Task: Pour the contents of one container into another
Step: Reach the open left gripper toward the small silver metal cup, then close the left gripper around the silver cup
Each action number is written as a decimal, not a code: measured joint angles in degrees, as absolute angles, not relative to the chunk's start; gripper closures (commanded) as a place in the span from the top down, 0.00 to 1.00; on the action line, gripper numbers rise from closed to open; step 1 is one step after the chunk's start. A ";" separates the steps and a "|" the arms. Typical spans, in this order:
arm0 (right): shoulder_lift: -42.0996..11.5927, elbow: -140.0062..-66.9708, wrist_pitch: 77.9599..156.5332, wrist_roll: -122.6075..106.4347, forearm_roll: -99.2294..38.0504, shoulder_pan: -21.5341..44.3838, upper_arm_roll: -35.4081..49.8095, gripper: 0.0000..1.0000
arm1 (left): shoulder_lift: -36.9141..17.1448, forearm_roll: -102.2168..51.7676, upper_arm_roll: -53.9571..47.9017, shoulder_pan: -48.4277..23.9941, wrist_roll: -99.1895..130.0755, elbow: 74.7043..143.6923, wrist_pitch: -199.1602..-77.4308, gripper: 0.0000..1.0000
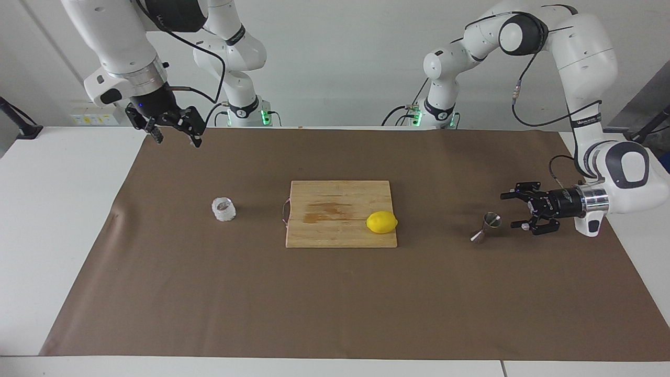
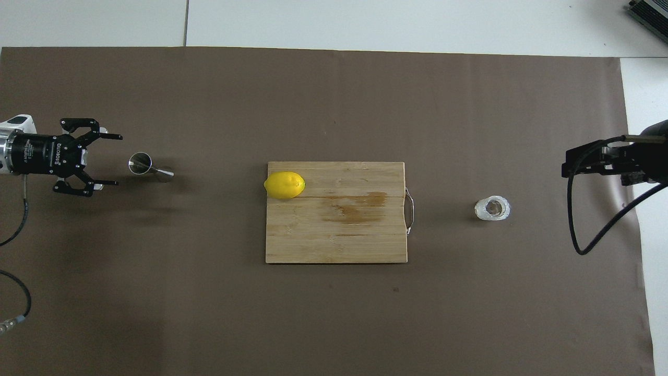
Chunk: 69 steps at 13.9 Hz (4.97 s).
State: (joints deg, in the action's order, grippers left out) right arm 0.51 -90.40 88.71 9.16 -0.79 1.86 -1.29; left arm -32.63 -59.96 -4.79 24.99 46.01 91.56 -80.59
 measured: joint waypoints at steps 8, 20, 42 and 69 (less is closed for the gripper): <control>0.51 -90.41 88.71 9.16 -0.79 1.86 -1.29 1.00 | -36.39 -61.90 -5.47 25.35 45.88 91.36 -80.73 1.00; 0.51 -90.41 88.71 9.16 -0.79 1.86 -1.29 1.00 | -39.63 -62.15 -6.43 25.09 45.95 91.84 -82.23 1.00; 0.51 -90.41 88.71 9.16 -0.79 1.86 -1.29 1.00 | -39.63 -62.90 -7.38 26.26 47.41 91.73 -80.99 0.96; 0.51 -90.41 88.71 9.16 -0.79 1.86 -1.29 1.00 | -36.18 -64.76 -13.40 24.44 54.20 91.13 -80.12 0.00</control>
